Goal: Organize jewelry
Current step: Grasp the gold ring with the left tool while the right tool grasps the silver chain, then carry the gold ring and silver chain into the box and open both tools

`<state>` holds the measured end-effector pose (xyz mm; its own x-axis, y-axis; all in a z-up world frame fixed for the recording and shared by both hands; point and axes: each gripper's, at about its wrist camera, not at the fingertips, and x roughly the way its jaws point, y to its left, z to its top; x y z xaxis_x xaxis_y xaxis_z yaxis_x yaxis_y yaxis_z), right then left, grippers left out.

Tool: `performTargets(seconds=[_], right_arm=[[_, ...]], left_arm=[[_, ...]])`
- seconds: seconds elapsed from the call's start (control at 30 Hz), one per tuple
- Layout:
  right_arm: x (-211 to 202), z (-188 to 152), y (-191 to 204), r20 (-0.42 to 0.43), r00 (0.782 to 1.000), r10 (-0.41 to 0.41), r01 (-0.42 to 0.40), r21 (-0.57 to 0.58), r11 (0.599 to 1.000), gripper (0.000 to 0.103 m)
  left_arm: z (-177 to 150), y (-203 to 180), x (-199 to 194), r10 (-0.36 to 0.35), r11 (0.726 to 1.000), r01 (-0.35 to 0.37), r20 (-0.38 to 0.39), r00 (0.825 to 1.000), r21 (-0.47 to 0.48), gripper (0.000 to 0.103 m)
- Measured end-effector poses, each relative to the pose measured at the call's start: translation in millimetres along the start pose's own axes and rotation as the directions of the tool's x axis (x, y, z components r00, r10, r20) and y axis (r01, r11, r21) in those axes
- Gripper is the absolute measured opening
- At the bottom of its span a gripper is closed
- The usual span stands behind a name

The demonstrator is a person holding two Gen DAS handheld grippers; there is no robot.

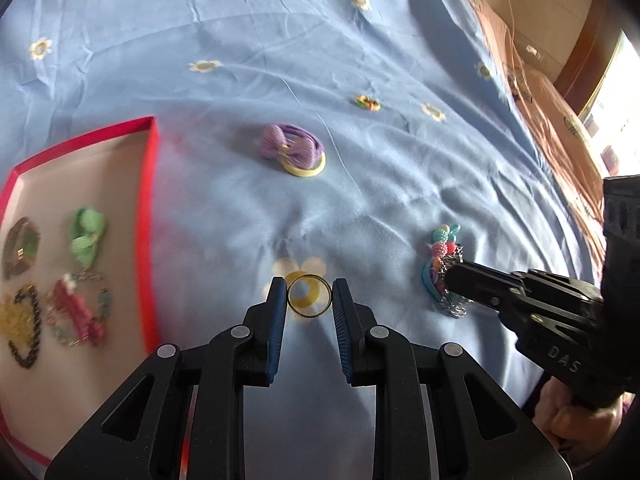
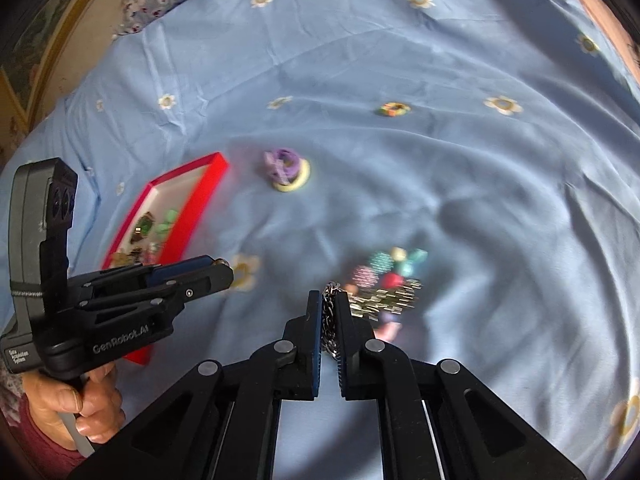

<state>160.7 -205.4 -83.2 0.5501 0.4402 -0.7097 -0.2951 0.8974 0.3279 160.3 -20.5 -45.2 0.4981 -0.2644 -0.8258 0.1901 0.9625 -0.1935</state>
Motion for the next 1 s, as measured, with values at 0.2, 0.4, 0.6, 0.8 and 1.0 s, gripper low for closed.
performTargets(seconds=[0.2,0.4,0.6,0.8,1.0], right_arm=[[-6,10,26,0.023,0.999,0.044,-0.044,-0.038,0.998,0.005],[-10,20,51,0.041,0.996,0.079,-0.076,-0.076,0.994,0.005],[-17,29,75,0.065,0.990,0.121,-0.114,-0.111,0.987,0.005],[-23,36,100,0.090,0.982,0.167,-0.153,-0.145,0.978,0.005],[-28,46,130,0.110,0.972,0.207,-0.184,-0.193,0.964,0.005]], left_arm=[[-8,24,-36,0.008,0.998,-0.004,0.058,0.998,-0.062,0.021],[-18,50,-64,0.029,0.992,-0.016,0.101,0.994,-0.123,0.021],[-30,74,-86,0.059,0.984,-0.037,0.129,0.990,-0.172,0.021],[-39,99,-107,0.097,0.974,-0.061,0.159,0.982,-0.216,0.021],[-46,122,-123,0.134,0.964,-0.086,0.178,0.975,-0.253,0.021]])
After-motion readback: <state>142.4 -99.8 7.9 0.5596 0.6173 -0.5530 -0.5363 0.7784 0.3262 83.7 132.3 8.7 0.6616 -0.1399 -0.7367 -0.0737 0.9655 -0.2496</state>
